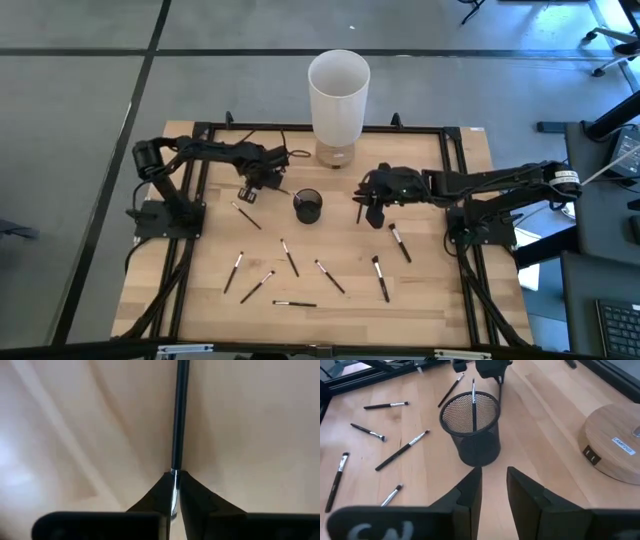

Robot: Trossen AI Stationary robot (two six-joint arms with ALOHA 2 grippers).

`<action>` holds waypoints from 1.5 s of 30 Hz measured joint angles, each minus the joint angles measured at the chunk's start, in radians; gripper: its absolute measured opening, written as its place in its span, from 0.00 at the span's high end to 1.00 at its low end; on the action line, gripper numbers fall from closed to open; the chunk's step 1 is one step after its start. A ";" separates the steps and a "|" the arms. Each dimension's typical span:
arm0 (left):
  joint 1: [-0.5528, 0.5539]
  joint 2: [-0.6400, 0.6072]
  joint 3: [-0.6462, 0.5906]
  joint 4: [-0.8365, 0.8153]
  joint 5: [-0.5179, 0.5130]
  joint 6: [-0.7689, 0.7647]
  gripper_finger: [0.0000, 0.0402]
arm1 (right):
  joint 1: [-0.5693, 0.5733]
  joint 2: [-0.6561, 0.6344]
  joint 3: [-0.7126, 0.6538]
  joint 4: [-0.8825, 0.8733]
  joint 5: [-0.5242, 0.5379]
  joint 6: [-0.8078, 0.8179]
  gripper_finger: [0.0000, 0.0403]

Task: Put items in baskets/containers
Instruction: Put the eyeshadow brush into the holder

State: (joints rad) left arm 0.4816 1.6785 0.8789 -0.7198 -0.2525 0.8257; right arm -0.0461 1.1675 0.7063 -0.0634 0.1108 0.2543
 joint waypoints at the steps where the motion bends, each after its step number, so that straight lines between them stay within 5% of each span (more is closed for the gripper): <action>1: -0.015 -0.013 -0.005 -0.011 -0.061 0.001 0.94 | 0.003 0.000 0.000 0.000 0.000 0.000 0.78; 11: -0.252 -0.246 -0.002 -0.021 -0.662 0.093 0.95 | 0.005 0.000 0.000 0.004 0.001 0.000 0.78; 20: -0.496 -0.308 -0.001 0.121 -1.010 0.421 0.95 | 0.005 0.000 0.000 0.006 0.001 0.000 0.78; 33: -0.623 -0.263 0.001 0.468 -0.900 0.598 0.95 | 0.005 0.001 0.000 0.010 0.001 -0.001 0.78; 45: -0.645 -0.060 0.001 0.469 -0.889 0.633 0.95 | 0.005 0.001 0.000 -0.005 0.001 -0.003 0.78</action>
State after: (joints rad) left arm -0.1638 1.6180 0.8799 -0.2508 -1.1419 1.4589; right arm -0.0406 1.1683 0.7063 -0.0681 0.1116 0.2516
